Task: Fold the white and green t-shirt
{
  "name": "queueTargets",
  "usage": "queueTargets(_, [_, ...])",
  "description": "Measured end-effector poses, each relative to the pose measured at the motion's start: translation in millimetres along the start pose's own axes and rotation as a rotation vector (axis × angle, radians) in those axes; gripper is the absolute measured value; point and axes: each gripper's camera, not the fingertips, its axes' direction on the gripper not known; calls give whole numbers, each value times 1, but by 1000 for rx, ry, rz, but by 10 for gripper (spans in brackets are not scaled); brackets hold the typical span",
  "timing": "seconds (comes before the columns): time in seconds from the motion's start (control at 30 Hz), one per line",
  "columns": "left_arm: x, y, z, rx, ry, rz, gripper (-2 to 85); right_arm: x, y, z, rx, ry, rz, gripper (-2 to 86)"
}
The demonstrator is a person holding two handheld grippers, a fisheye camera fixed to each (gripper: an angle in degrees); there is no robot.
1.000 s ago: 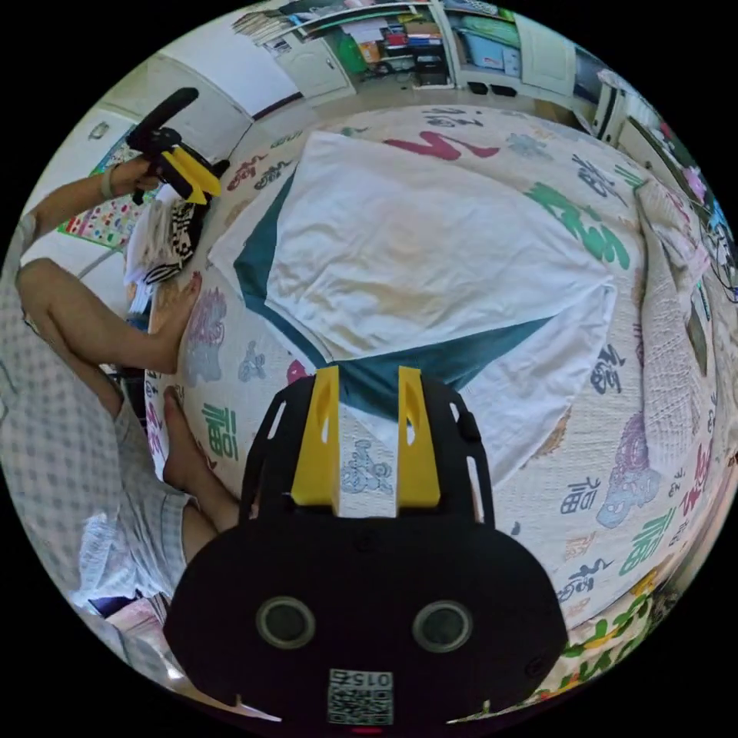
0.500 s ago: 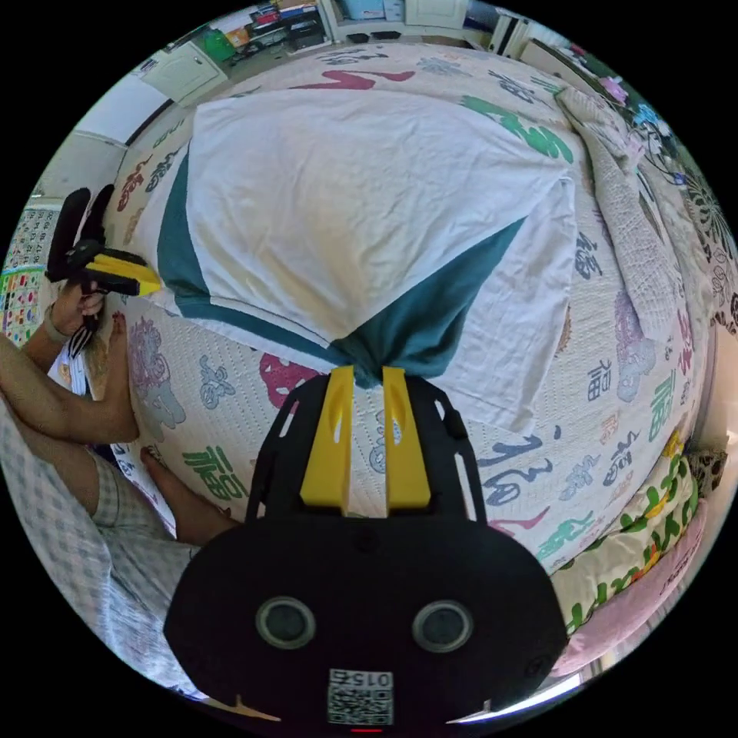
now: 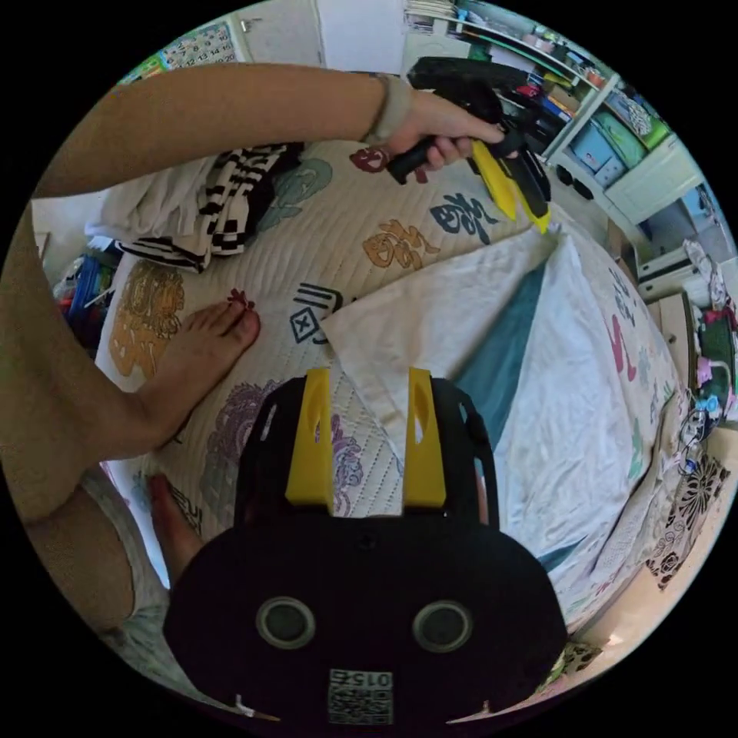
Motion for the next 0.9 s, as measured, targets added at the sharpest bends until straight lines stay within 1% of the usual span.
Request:
queueTargets(0.13, [-7, -18, 13, 19, 56, 8, 55, -4, 1, 9, -47, 34, -31, 123])
queueTargets(0.17, [-10, -21, 16, 12, 44, -6, 21, 0, 5, 8, -41, 11, -13, 87])
queueTargets(0.2, [-12, -22, 16, 18, 41, -9, 9, 6, 10, 4, -14, -5, 10, 27])
queueTargets(0.27, [-17, -21, 14, 37, 82, -25, -2, 15, 18, -1, 16, -11, 49, 15])
queueTargets(0.33, [-22, -17, 6, 83, 129, -48, -5, 24, 24, -4, 18, -67, 76, 9])
queueTargets(0.4, [-26, -12, -12, 136, 228, -66, -8, 34, 34, -15, 69, -108, 91, 4])
queueTargets(0.43, [-25, -12, -16, 138, 241, -59, -8, 36, 37, -19, 86, -118, 92, 4])
queueTargets(0.53, [-11, -9, -48, 177, 161, -15, -9, 48, 49, -41, 208, -256, 93, 2])
queueTargets(0.6, [-4, -7, -80, 247, 179, -26, -9, 64, 61, -62, 356, -383, 124, 1])
queueTargets(0.63, [0, -7, -87, 267, 185, -21, -9, 71, 65, -67, 399, -422, 146, 1])
queueTargets(0.7, [28, -15, -105, 293, 168, 36, -9, 105, 93, -79, 579, -615, 273, 2])
queueTargets(0.73, [38, -20, -105, 286, 170, 59, -9, 115, 103, -80, 621, -659, 312, 2])
queueTargets(0.8, [80, -46, -91, 240, 193, 134, -9, 155, 151, -81, 758, -794, 476, 2])
queueTargets(0.87, [113, -69, -70, 221, 206, 184, -8, 182, 193, -83, 826, -799, 597, 2])
queueTargets(0.9, [135, -87, -52, 212, 217, 215, -8, 196, 222, -87, 851, -753, 666, 2])
